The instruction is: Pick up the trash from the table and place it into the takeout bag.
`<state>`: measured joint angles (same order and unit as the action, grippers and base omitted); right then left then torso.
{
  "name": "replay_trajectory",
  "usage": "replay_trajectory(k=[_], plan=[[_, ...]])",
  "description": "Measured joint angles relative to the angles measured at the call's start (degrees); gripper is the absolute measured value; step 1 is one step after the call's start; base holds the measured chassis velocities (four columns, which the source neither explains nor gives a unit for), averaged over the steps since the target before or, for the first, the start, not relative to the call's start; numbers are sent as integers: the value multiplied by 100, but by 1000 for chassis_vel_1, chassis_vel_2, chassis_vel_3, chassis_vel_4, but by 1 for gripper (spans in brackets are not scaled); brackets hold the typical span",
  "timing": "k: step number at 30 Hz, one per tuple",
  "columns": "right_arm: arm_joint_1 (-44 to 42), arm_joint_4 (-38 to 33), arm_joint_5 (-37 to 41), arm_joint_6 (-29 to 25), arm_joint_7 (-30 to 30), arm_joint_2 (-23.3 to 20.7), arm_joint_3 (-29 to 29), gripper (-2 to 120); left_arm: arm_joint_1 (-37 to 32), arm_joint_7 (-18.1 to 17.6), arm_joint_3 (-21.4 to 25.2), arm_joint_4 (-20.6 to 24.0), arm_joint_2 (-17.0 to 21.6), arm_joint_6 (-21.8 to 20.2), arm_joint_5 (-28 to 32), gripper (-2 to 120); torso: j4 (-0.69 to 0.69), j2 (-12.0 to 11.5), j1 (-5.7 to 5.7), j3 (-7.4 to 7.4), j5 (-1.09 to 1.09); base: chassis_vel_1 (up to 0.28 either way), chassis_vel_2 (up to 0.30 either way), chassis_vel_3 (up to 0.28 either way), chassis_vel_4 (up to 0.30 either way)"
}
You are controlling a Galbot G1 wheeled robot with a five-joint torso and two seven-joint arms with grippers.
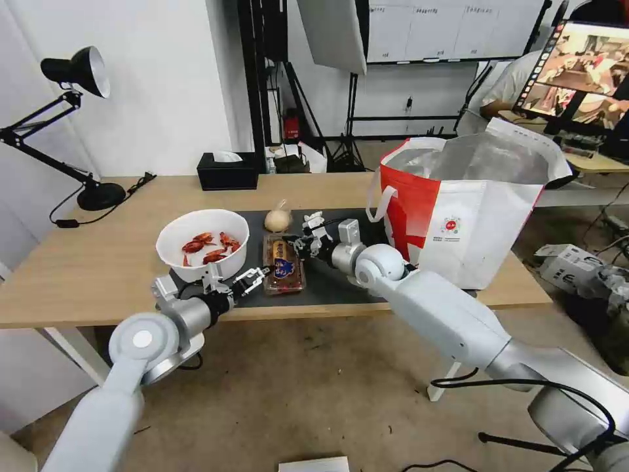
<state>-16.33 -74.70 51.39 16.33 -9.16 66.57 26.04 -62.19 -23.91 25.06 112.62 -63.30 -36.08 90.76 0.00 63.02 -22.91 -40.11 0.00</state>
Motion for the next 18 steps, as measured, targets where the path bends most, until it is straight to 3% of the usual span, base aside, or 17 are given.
replay_trajectory(k=[18], plan=[[-65,-35,-2,-7,-5,17,-23,0,155,-48,-163,-170,-37,-1,-28,100,0,0,0,0,0,0,0,0,0]])
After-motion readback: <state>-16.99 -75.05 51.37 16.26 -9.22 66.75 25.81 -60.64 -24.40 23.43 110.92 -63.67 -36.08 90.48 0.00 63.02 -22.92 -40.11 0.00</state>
